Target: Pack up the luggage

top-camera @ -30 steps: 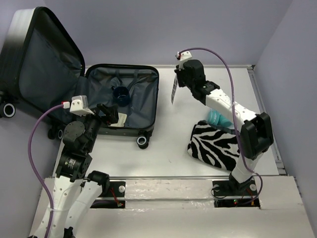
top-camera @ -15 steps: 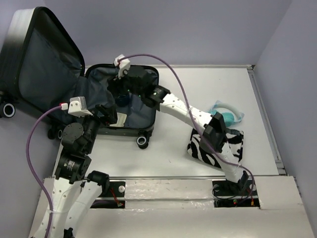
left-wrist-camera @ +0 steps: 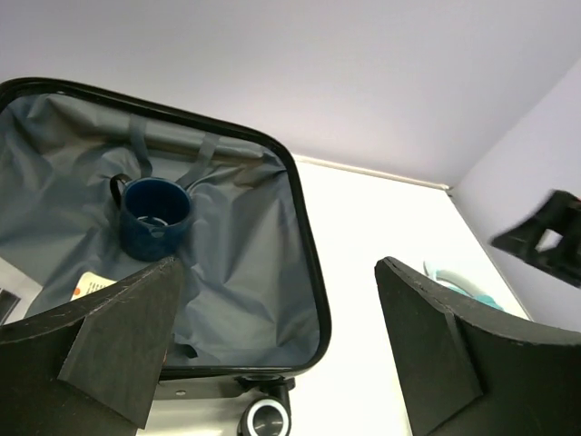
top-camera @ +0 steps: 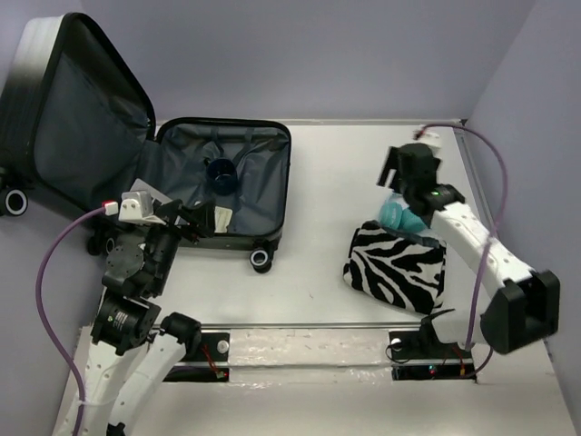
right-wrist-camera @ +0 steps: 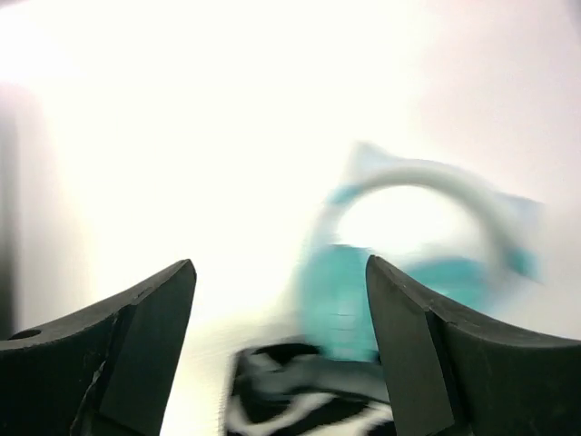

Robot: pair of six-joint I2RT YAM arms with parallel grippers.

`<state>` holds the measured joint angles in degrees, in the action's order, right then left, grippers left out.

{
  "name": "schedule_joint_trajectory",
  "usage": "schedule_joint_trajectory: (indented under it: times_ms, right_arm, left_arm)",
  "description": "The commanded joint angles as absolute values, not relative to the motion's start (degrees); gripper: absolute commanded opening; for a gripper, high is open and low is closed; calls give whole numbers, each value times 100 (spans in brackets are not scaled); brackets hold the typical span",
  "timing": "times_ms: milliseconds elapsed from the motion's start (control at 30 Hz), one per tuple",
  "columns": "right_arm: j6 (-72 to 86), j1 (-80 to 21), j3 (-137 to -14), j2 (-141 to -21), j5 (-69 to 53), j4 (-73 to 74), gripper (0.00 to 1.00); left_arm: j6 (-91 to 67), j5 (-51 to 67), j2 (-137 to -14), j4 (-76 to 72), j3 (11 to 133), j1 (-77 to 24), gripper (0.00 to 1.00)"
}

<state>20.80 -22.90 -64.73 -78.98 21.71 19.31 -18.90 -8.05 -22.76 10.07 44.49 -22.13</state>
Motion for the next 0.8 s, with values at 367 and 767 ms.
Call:
schedule_joint_trajectory:
  times_ms: [367,767]
  right_arm:
    - [3076,280,-5308,-7786,2725,2189,84]
    - [2769,809,-5818,-9429,1908,1723,47]
  left_arm:
    - [-1696,-1090,-1969,826,4447,-2794,99]
    - [-1670,-1160,-1890,861,4456,-2935,99]
